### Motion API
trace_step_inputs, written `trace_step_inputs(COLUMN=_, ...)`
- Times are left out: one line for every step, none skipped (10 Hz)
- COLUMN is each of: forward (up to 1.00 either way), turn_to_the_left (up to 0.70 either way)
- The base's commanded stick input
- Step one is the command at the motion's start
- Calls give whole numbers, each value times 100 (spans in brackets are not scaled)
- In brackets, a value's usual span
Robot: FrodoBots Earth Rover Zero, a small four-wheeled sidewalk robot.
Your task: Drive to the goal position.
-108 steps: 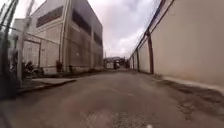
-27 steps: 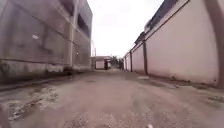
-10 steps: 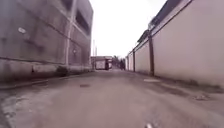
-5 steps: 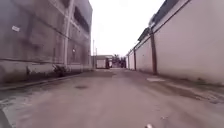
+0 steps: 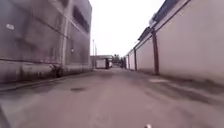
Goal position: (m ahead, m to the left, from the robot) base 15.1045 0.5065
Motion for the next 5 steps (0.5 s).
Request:
trace_step_inputs(forward=70, turn_to_the_left=-24)
trace_step_inputs(forward=70, turn_to_the_left=-35)
trace_step_inputs(forward=70, turn_to_the_left=-28)
trace_step_inputs(forward=70, turn_to_the_left=-3)
trace_step_inputs(forward=70, turn_to_the_left=0)
